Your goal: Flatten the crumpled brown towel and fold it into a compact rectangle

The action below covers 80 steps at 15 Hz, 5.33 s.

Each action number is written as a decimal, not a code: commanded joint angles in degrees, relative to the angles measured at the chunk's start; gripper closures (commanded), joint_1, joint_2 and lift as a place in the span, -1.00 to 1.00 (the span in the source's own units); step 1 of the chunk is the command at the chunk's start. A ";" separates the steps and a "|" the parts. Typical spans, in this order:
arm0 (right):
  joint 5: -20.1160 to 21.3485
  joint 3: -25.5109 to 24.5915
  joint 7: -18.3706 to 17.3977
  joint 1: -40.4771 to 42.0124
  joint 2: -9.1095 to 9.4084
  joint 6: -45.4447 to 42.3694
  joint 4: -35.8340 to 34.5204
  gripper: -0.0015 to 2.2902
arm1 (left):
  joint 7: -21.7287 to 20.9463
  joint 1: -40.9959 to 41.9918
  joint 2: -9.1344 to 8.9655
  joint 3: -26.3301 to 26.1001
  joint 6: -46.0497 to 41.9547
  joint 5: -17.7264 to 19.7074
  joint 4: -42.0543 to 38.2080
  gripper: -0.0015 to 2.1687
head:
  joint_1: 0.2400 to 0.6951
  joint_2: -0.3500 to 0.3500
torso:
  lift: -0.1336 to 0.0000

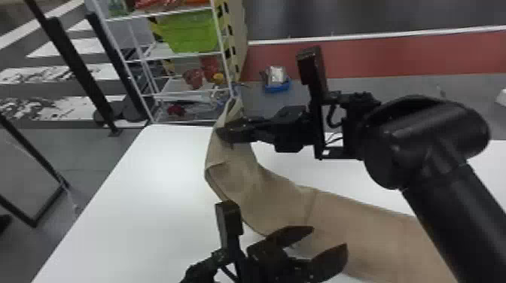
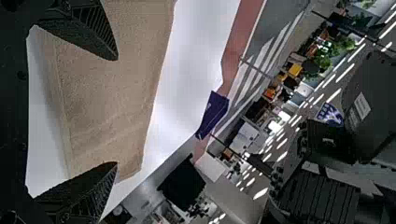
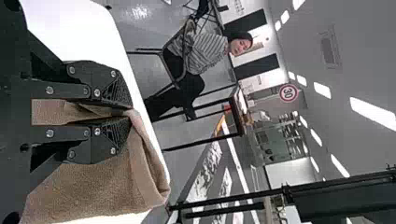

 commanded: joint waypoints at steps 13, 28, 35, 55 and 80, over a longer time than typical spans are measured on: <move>-5.39 -2.02 0.73 5.00 0.14 10.11 -12.65 -0.14 | 6.51 -1.65 -0.15 -1.87 0.07 -10.90 2.73 -0.92 | 1.00 0.70 | -0.85; -12.59 -17.66 6.00 16.95 -1.49 15.03 -23.55 -0.14 | 6.33 -0.60 -0.15 1.55 -0.80 -11.17 2.29 -0.92 | 1.00 0.63 | -0.85; -19.10 -33.31 11.28 28.55 -6.24 15.38 -28.30 -0.14 | 6.24 -0.77 -0.15 2.52 -1.51 -10.81 2.64 -0.92 | 1.00 0.28 | -0.85; -2.13 -41.04 29.56 35.67 -18.98 -16.61 -32.78 -0.77 | 6.60 -1.65 -0.15 1.38 -0.98 -10.55 2.81 -0.92 | 1.00 -0.37 | -0.85; 43.48 -11.60 30.19 31.98 -42.71 -56.51 -22.23 -0.70 | 10.20 -3.23 -0.15 -0.47 -1.16 -11.43 4.31 -0.92 | 1.00 -0.57 | -0.85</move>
